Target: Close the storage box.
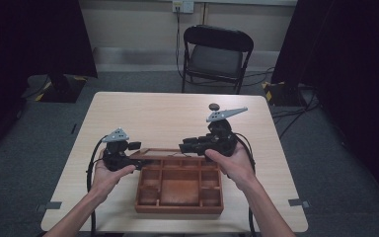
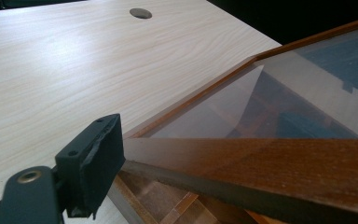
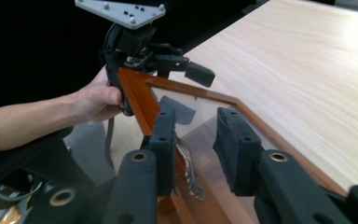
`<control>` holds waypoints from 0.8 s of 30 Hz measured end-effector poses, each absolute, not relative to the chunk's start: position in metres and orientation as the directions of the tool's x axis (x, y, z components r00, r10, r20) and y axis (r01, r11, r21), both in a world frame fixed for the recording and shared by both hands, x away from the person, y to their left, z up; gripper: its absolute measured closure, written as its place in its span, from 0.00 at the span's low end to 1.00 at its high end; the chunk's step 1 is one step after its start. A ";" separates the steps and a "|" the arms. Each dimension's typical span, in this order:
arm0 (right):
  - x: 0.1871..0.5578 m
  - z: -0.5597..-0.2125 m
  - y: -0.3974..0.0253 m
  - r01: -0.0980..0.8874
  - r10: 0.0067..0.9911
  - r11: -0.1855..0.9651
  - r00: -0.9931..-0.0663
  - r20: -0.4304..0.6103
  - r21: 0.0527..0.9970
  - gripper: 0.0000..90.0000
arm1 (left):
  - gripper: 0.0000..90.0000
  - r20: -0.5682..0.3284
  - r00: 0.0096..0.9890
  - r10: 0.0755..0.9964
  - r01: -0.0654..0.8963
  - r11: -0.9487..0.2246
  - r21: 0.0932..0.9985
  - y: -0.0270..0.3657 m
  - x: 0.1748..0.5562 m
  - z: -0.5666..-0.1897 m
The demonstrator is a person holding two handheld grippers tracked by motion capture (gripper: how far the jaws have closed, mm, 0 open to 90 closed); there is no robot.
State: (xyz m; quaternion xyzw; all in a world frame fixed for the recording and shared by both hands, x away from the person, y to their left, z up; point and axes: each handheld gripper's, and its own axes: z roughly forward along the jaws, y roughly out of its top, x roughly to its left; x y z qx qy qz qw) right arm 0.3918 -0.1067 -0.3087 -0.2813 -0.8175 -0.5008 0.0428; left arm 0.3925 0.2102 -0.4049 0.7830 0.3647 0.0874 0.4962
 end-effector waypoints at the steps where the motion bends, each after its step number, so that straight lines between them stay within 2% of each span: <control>1: 0.391 -0.309 -0.106 0.506 0.412 0.349 -0.839 0.355 0.789 0.80 | 0.17 -0.224 0.718 0.659 0.485 -0.244 0.840 0.210 0.392 -0.405; 16: 0.394 -0.319 -0.094 0.546 0.384 0.402 -0.829 0.406 0.735 0.88 | 0.17 -0.210 0.728 0.653 0.474 -0.257 0.842 0.208 0.389 -0.408; 24: 0.397 -0.323 -0.099 0.570 0.372 0.396 -0.817 0.442 0.720 0.85 | 0.17 -0.203 0.730 0.652 0.465 -0.257 0.847 0.207 0.388 -0.409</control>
